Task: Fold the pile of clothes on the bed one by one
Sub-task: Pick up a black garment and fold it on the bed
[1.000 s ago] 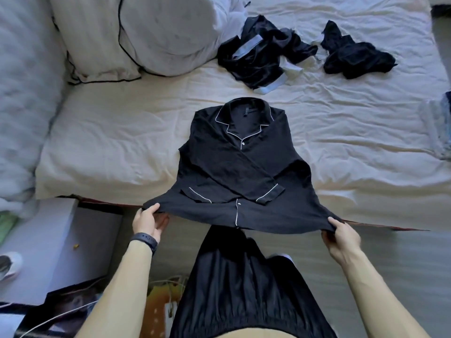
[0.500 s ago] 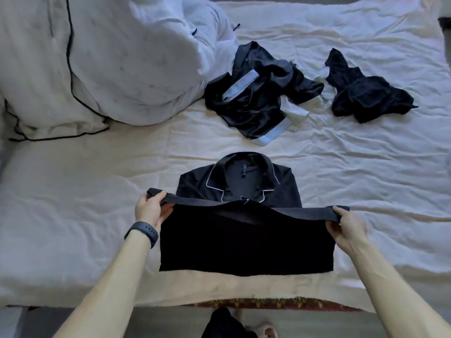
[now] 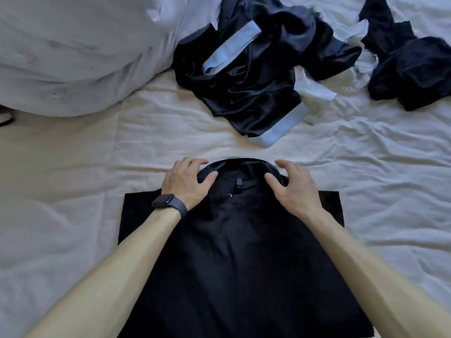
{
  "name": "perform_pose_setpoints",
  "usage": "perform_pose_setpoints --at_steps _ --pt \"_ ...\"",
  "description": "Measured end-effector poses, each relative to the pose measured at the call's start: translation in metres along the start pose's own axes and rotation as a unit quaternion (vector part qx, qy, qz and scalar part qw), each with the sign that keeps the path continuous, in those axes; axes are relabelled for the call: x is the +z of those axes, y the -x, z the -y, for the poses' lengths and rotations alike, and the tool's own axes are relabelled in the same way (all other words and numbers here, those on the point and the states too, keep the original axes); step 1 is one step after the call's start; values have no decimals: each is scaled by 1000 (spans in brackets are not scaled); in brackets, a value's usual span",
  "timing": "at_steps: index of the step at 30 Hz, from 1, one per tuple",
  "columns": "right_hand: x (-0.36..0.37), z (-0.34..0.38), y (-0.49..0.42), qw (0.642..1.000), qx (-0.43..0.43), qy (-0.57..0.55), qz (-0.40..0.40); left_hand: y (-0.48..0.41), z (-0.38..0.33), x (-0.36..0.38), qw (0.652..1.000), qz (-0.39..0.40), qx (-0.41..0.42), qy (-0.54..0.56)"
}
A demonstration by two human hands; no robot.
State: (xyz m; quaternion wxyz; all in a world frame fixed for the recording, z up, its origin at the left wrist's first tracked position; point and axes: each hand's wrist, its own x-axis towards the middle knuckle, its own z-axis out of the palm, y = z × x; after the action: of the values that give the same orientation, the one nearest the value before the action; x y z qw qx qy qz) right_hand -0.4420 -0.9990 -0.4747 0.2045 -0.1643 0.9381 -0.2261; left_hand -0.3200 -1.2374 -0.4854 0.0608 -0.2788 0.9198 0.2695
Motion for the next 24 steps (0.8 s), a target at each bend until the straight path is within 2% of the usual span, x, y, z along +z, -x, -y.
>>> perform_pose_setpoints --at_steps 2,4,7,10,12,13,14,16,17,19,20,22,24 --pt "6 3 -22 998 -24 47 35 -17 -6 6 999 36 -8 -12" --pt "10 4 -39 997 -2 45 56 -33 -6 10 997 64 -38 17" --pt "9 10 -58 994 58 -23 91 -49 -7 9 987 116 -96 64" --pt "7 13 -66 981 98 -101 134 -57 -16 5 977 188 -94 39" --pt "6 14 -71 971 117 -138 156 -64 -21 1 976 178 -108 66" --pt "5 14 -74 962 135 -166 171 -68 -21 1 967 169 -140 132" --pt "4 14 -77 946 164 -205 191 -71 -22 -1 943 164 -184 222" --pt "-1 15 -83 898 240 -278 240 -75 -24 -4 872 174 -271 368" --pt "-4 15 -85 880 267 -289 266 -76 -24 -6 851 184 -292 396" --pt "-8 12 -90 868 276 -293 292 -78 -21 -7 840 221 -301 395" --pt "-8 11 -91 872 267 -296 284 -79 -21 -8 839 244 -296 385" --pt "-5 7 -92 915 215 -250 232 -80 -20 -6 851 273 -284 349" --pt "-4 5 -86 963 155 -163 150 -80 -21 0 876 238 -255 334"
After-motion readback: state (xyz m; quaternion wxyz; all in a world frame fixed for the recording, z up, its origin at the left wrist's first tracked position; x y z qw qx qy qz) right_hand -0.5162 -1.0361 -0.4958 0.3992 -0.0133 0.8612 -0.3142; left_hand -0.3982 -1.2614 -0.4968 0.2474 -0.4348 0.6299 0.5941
